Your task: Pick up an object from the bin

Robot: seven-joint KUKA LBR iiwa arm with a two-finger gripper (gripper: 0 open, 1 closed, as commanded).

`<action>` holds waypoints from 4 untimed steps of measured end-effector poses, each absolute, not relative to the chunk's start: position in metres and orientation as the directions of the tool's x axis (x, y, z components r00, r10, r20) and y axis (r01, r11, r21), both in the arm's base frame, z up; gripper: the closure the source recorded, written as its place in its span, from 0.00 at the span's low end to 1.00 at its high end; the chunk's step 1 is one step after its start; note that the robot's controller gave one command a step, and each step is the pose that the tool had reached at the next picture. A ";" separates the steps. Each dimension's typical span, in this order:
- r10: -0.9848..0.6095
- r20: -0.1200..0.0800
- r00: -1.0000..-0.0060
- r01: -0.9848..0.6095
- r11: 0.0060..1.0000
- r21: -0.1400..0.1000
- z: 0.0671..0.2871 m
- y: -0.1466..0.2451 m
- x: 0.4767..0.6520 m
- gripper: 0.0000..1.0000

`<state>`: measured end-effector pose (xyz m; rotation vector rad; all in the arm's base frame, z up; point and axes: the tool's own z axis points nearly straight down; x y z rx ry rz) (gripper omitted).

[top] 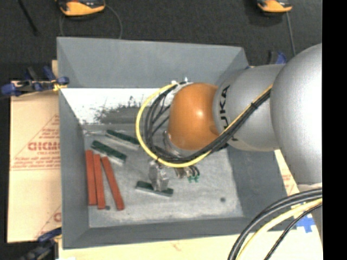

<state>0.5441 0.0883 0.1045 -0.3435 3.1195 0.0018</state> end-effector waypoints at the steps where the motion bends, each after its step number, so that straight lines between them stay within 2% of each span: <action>1: -0.218 -0.003 -0.976 -0.218 0.976 0.001 0.105 0.088 0.544 0.00; 2: -0.251 0.001 -0.968 -0.251 0.968 -0.001 0.068 0.086 0.537 0.00; 3: -0.250 -0.004 -0.968 -0.250 0.968 -0.001 0.071 0.086 0.539 1.00; 4: -0.219 -0.012 -0.976 -0.219 0.976 -0.002 0.206 0.074 0.549 1.00</action>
Offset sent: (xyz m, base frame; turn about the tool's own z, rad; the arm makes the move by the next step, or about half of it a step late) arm 0.0000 0.0000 0.0000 0.0000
